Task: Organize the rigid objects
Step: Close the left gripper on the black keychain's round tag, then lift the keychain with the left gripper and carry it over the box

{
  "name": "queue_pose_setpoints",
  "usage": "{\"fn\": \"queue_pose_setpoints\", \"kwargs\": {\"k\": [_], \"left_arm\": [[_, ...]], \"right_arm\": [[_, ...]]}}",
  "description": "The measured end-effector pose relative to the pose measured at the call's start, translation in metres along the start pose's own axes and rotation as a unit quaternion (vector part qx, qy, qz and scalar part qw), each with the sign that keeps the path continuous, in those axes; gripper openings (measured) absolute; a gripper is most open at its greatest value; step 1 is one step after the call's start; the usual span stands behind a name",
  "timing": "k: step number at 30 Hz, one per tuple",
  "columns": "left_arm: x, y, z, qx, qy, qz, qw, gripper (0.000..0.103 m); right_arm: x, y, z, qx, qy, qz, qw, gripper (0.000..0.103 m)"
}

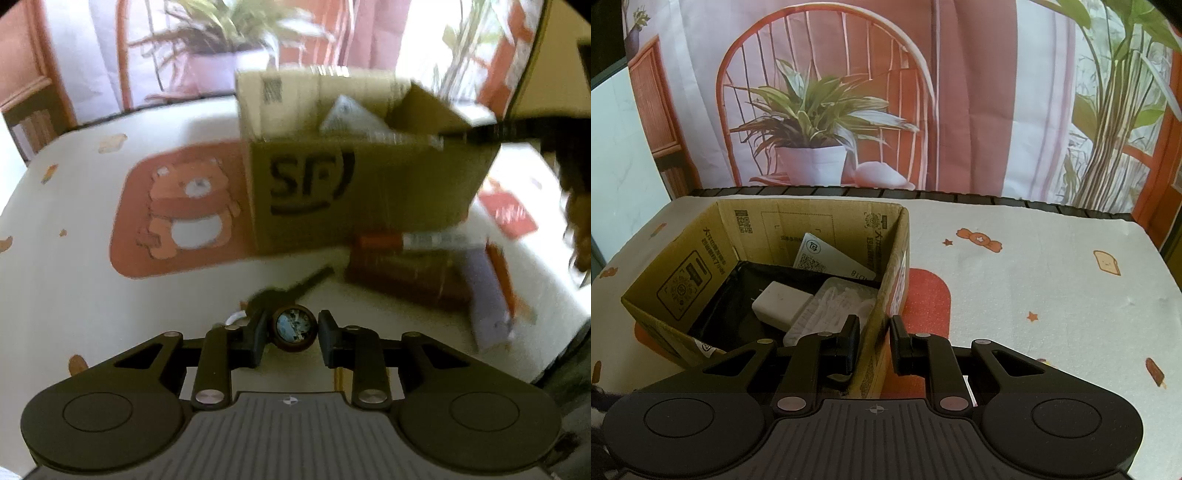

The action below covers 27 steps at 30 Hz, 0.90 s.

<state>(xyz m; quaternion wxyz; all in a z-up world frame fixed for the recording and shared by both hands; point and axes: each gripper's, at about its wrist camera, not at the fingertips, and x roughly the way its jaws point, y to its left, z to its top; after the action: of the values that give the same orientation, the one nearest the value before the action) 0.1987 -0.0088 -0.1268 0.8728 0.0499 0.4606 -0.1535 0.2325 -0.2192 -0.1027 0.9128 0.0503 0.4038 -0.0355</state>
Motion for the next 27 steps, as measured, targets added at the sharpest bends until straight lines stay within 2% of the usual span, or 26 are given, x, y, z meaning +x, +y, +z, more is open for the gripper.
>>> {"fn": "queue_pose_setpoints", "kwargs": {"k": [5,12,23,27], "left_arm": [[-0.032,0.018,0.013,-0.06,-0.061,-0.031,0.9958,0.031],[-0.077,0.041,0.034,-0.127,-0.137,-0.054,0.981,0.031],[-0.13,0.04,0.081,-0.14,-0.244,-0.074,0.9567,0.031],[-0.131,0.034,0.098,-0.136,-0.257,-0.068,0.9543,0.031]], "right_arm": [[0.0,0.0,0.0,0.0,0.0,0.0,1.0,0.017],[0.0,0.0,0.0,0.0,0.0,0.0,1.0,0.017],[0.0,-0.001,0.0,0.003,-0.002,0.002,1.0,0.017],[-0.001,-0.003,-0.002,0.011,-0.009,0.008,1.0,0.017]]}}
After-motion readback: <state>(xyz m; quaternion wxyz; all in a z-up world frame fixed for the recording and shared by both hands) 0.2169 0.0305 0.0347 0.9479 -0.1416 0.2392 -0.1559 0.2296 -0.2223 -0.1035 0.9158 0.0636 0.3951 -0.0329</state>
